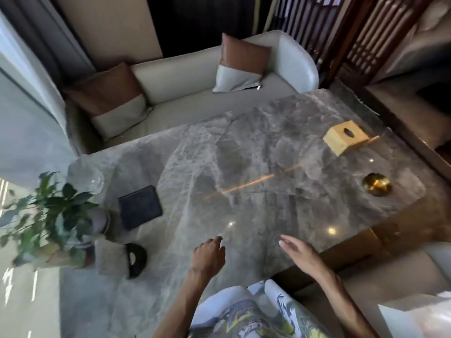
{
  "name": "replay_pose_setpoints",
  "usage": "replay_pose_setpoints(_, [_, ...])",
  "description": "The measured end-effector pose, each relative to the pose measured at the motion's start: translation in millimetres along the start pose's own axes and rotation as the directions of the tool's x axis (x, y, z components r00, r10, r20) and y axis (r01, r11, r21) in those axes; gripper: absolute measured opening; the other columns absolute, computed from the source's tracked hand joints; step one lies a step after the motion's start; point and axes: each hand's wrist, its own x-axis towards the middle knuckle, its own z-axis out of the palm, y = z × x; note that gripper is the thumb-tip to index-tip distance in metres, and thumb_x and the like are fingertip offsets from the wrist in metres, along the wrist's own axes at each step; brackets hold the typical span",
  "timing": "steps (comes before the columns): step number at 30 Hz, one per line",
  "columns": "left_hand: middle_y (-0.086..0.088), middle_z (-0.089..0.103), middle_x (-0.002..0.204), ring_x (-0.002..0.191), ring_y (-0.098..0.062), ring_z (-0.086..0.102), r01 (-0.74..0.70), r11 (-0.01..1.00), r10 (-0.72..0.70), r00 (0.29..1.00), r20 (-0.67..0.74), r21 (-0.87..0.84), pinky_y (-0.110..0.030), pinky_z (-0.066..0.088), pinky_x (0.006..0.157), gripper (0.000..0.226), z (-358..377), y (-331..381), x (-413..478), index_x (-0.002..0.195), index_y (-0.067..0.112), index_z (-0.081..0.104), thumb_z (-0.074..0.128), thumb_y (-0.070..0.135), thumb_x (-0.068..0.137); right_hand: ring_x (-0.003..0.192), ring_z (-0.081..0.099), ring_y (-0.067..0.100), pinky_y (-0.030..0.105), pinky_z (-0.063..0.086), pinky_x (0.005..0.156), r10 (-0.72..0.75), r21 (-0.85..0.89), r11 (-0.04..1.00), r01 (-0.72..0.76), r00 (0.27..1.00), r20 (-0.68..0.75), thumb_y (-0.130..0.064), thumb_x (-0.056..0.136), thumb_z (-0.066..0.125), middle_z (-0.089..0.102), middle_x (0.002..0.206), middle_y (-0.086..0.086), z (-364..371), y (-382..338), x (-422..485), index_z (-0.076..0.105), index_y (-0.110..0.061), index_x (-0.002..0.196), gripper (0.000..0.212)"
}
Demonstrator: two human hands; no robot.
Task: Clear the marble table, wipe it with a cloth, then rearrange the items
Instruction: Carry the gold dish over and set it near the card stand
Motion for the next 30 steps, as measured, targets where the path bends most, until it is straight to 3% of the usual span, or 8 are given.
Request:
replay_pose_setpoints(6, [-0.001, 0.054, 0.139, 0.125, -0.024, 0.053, 0.017, 0.999, -0.015, 0.999, 0.038, -0.047, -0.036, 0.043, 0.098, 0.043, 26.6, 83.1, 18.6, 0.14, 0.028, 0.04, 0.038, 0.035, 0.098, 0.119, 0.058, 0.008, 0.017, 0.04, 0.097, -0.018, 0.071, 0.997, 0.016, 1.0, 0.024, -0.034, 0.097, 0.055, 0.061, 0.135, 0.003, -69.8, 33.8, 8.4, 0.058, -0.013, 0.133, 0.042])
replay_pose_setpoints(12, [-0.007, 0.059, 0.135, 0.122, -0.026, 0.057, 0.031, 0.988, -0.025, 0.999, 0.041, -0.152, -0.038, 0.047, 0.098, 0.042, 35.5, 131.2, 31.0, 0.138, 0.023, 0.044, 0.04, 0.031, 0.097, 0.124, 0.056, 0.011, 0.009, 0.04, 0.088, -0.02, 0.059, 0.998, 0.018, 0.999, 0.041, -0.037, 0.099, 0.05, 0.059, 0.137, -0.001, -113.8, 49.7, 18.0, 0.055, -0.015, 0.136, 0.044])
replay_pose_setpoints(19, [-0.005, 0.061, 0.131, 0.121, -0.025, 0.058, 0.044, 0.982, -0.043, 0.999, 0.011, -0.184, -0.04, 0.048, 0.098, 0.041, 22.7, 131.1, 36.1, 0.135, 0.027, 0.047, 0.043, 0.033, 0.095, 0.126, 0.054, 0.011, 0.021, 0.042, 0.1, -0.015, 0.109, 0.994, 0.01, 0.999, 0.044, -0.046, 0.097, 0.049, 0.057, 0.14, -0.001, -120.7, 45.8, 22.4, 0.054, -0.017, 0.137, 0.049])
replay_pose_setpoints(25, [-0.004, 0.062, 0.131, 0.122, -0.025, 0.058, 0.022, 0.993, -0.021, 1.0, 0.015, -0.117, -0.038, 0.046, 0.099, 0.04, 10.6, 121.6, 59.9, 0.135, 0.027, 0.048, 0.045, 0.031, 0.095, 0.126, 0.054, 0.009, 0.008, 0.04, 0.089, 0.021, 0.19, 0.982, -0.01, 0.998, -0.052, -0.041, 0.099, 0.048, 0.058, 0.139, 0.0, -128.0, 45.1, 14.8, 0.054, -0.017, 0.137, 0.046])
replay_pose_setpoints(30, [-0.003, 0.059, 0.135, 0.123, -0.024, 0.056, -0.048, 0.997, 0.052, 0.997, 0.065, -0.056, -0.038, 0.044, 0.1, 0.042, -2.0, 138.5, 86.8, 0.138, 0.026, 0.045, 0.041, 0.035, 0.097, 0.127, 0.053, 0.009, 0.021, 0.039, 0.103, 0.063, 0.22, 0.975, -0.04, 0.993, -0.101, -0.049, 0.095, 0.05, 0.057, 0.139, -0.003, -148.7, 55.3, 15.5, 0.055, -0.02, 0.137, 0.051])
